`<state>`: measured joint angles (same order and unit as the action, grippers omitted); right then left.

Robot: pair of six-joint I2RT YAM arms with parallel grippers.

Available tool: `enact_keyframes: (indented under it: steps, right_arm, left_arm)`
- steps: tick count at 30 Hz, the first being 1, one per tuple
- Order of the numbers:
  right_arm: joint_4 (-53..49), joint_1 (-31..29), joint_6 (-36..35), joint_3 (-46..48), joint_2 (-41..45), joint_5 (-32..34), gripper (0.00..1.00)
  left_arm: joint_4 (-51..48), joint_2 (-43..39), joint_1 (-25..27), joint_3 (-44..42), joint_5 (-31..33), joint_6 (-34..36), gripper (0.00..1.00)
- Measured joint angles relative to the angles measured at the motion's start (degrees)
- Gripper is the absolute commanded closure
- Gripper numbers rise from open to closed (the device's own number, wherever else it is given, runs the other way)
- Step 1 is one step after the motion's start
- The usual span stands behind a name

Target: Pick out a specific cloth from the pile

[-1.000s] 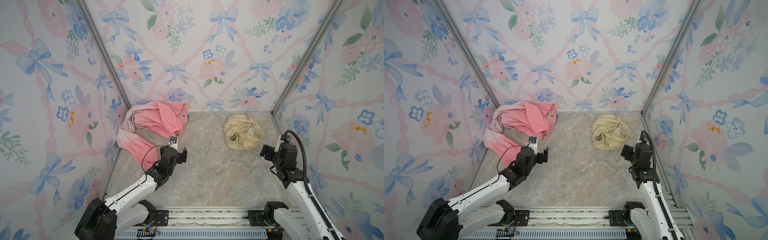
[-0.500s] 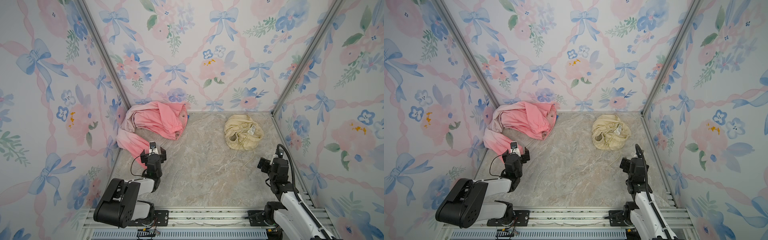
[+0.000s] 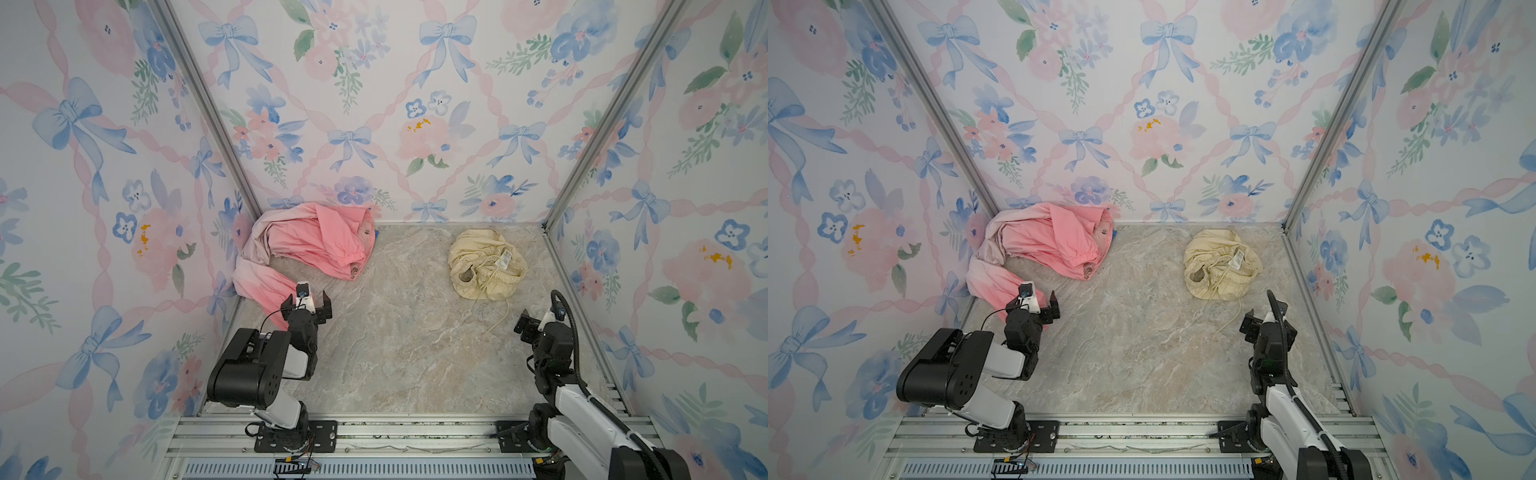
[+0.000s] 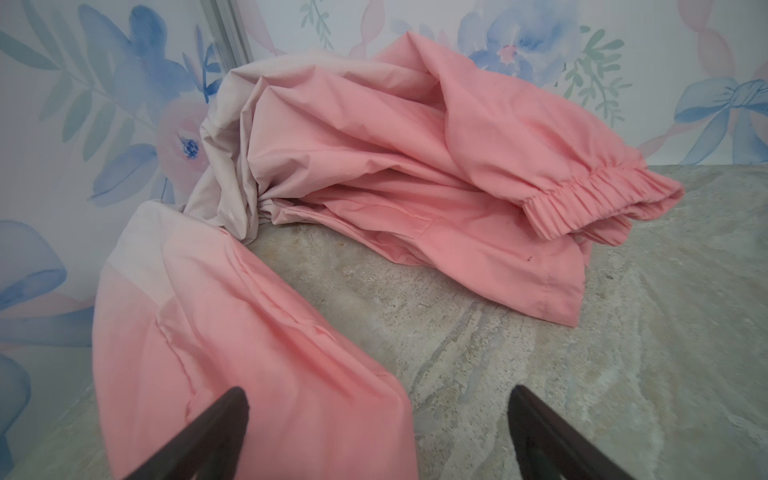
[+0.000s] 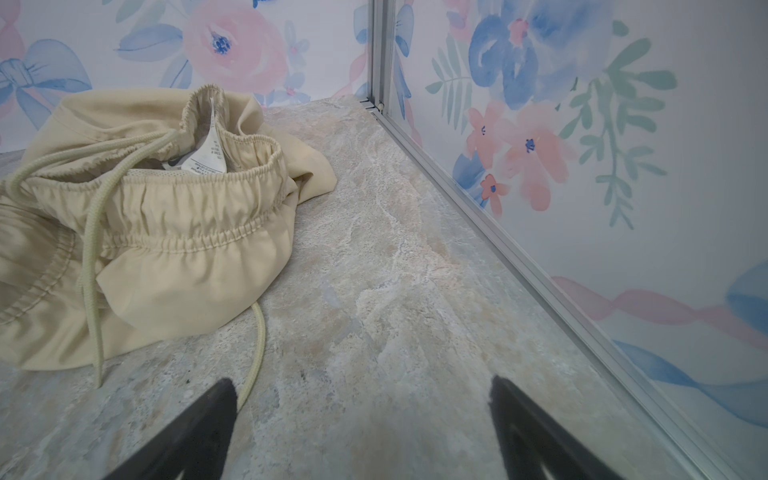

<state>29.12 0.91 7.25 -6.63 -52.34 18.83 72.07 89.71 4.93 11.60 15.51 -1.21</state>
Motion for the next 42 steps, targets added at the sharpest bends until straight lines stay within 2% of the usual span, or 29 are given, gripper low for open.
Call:
enact_keyframes:
  steps: [5,13,19,26,34,42]
  right_arm:
    - [7.8,-2.6,-1.1,-2.6,-10.8,-1.2,0.03]
    - [22.6,-8.6,-7.6,-6.7,-25.4,-1.9,0.03]
    - [31.9,-9.4,-10.2,-7.6,-37.0,-1.9,0.03]
    - [29.2,-8.8,-9.8,-13.1,-37.3,-1.6,0.03]
    - [25.0,-5.7,-8.3,-14.4,-37.2,-4.3,0.03]
    - [24.2,-5.4,-7.7,-14.7,-37.2,-6.0,0.03]
  left_arm:
    - [0.1,0.0,0.0,0.6,-0.4,0.0,0.02]
    - [0.1,0.0,0.0,0.6,-0.5,0.0,0.02]
    - [0.1,0.0,0.0,0.6,-0.6,0.0,0.02]
    - [0.1,0.0,0.0,0.6,-0.6,0.0,0.02]
    - [0.1,0.0,0.0,0.6,-0.6,0.0,0.02]
    - [0.1,0.0,0.0,0.6,-0.6,0.0,0.02]
